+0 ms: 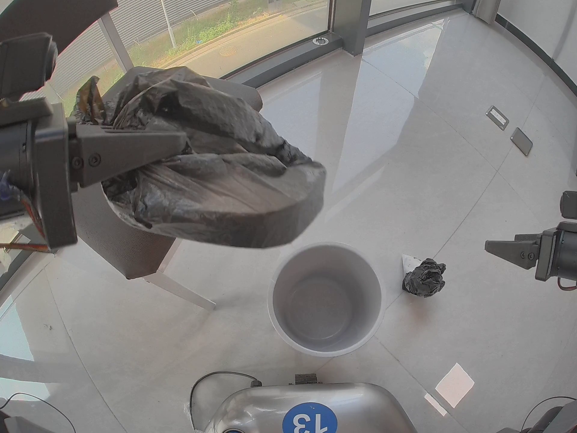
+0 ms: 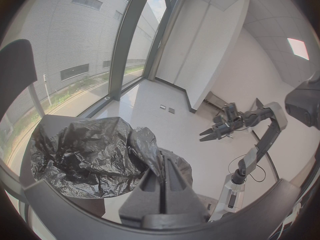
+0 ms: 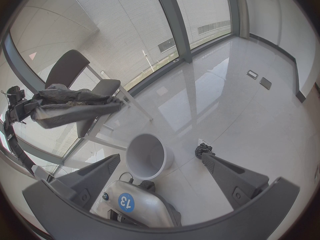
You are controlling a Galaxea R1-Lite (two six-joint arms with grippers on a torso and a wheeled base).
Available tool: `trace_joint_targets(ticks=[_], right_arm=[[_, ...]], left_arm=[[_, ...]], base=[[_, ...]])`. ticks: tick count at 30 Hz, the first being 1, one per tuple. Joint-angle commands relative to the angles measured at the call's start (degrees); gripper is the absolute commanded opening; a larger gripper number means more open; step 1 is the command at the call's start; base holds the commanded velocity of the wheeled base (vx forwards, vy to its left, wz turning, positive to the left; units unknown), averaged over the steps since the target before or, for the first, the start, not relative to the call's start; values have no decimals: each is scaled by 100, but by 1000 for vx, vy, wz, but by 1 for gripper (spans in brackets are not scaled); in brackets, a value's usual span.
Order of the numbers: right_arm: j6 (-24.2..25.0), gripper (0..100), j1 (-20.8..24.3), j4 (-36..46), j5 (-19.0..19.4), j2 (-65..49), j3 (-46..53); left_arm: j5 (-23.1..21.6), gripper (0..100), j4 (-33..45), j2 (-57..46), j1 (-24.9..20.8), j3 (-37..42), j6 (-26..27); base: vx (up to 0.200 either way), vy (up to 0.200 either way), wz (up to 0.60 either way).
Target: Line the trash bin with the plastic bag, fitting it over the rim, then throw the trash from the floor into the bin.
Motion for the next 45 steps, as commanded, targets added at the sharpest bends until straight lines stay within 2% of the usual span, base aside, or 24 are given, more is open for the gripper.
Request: trace_joint_targets(ticks=[1,6,10,14,17,23,25,26,33,39,41,45], right_arm=[[2,100,137,118,4,374,-290],[81,100,304,443,-5,691,-756],[107,100,383,408,13,919,-931],[125,100,567,329,30,1183,-1248],[213,100,655,311,39,1332,-1459],[854,100,840,505,65,1754,-2197],[863,100,840,513,65,1763,-2214],[1109,100,840,777,65,1895,-2531],[1733,100,954,1533,311,2299,-3419],[1812,100,1130,1682,311,2659,-3717],[1812,100,1156,1700,311,2668,-3709],[1812,100,1191,1726,311,2642,-3550]], left_arm=[[-190,0,-124,-82,-68,157,54],[-445,0,-959,76,-77,271,2],[-577,0,-1126,138,-112,157,-86],[-762,0,-1337,164,-358,-63,-596],[-832,0,-1407,173,-402,-63,-693],[-1368,0,-1592,68,-552,227,-684],[-1377,0,-1609,59,-552,236,-684],[-1553,0,-1785,50,-552,359,-693],[-1632,0,-1970,50,-569,438,-701],[-1711,0,-1978,50,-569,552,-693],[-1904,0,-1978,50,-560,658,-675],[-2563,0,-2014,76,-534,772,-658]], base=[[0,0,0],[0,0,0],[0,0,0],[0,0,0],[0,0,0],[0,0,0],[0,0,0],[0,0,0],[0,0,0],[0,0,0],[0,0,0],[0,0,0]])
